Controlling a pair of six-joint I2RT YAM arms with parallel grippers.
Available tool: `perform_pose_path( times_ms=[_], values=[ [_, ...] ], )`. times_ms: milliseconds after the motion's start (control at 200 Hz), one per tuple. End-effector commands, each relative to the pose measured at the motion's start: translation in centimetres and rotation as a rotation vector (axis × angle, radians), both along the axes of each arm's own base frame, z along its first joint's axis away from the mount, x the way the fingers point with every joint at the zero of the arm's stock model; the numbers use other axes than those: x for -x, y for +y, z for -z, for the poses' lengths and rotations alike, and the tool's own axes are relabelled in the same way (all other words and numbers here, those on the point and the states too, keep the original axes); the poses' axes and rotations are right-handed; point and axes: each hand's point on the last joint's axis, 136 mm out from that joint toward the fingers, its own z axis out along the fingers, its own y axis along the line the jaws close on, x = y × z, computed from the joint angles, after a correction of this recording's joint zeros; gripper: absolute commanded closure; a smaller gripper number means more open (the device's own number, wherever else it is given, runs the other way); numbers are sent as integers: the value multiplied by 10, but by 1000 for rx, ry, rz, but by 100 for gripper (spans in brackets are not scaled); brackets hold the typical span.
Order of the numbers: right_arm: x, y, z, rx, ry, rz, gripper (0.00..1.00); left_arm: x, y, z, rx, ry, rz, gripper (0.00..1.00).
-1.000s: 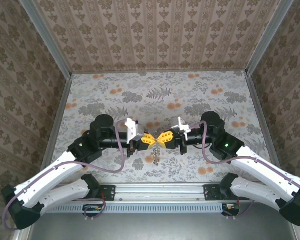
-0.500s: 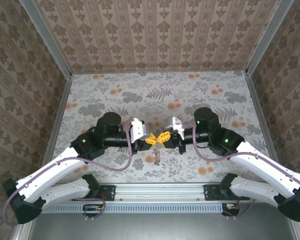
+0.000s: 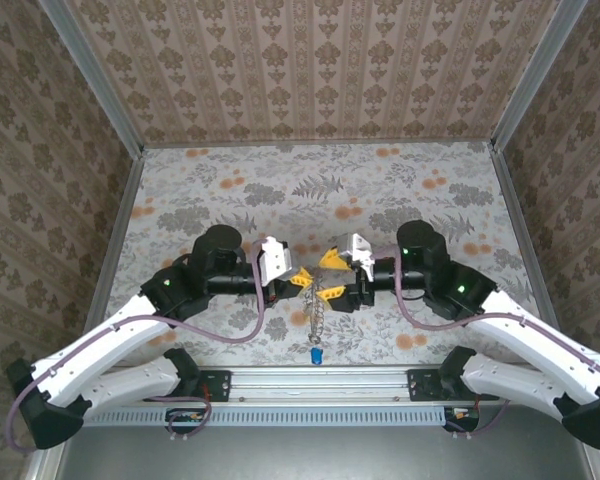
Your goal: Put the keys on the keyring
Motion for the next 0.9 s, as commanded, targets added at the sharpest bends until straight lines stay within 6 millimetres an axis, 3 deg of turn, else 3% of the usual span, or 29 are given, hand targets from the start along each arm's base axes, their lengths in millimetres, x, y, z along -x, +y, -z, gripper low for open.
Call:
perform_pose_path(
  times_ms=[0, 95, 190, 255, 325, 650, 895],
  values=[
    [-30, -27, 4, -21, 74, 230, 21, -3, 6, -7, 33, -46, -24, 100],
    [-60, -62, 26, 63, 160, 468, 21, -5, 8, -4, 54, -38, -56, 100],
    [-87, -111, 68, 199, 332, 739, 23, -11, 11, 4, 64, -24, -102, 100],
    [-92, -134, 102, 289, 479, 834, 25, -18, 13, 9, 66, -18, -150, 100],
    [-93, -146, 133, 377, 578, 879, 27, -25, 15, 12, 77, -6, -194, 100],
    [-102, -156, 221, 683, 753, 905, 33, -45, 23, 27, 68, 41, -304, 100],
    [-138, -149, 249, 798, 765, 906, 45, -54, 28, 34, 94, 72, -341, 100]
  ],
)
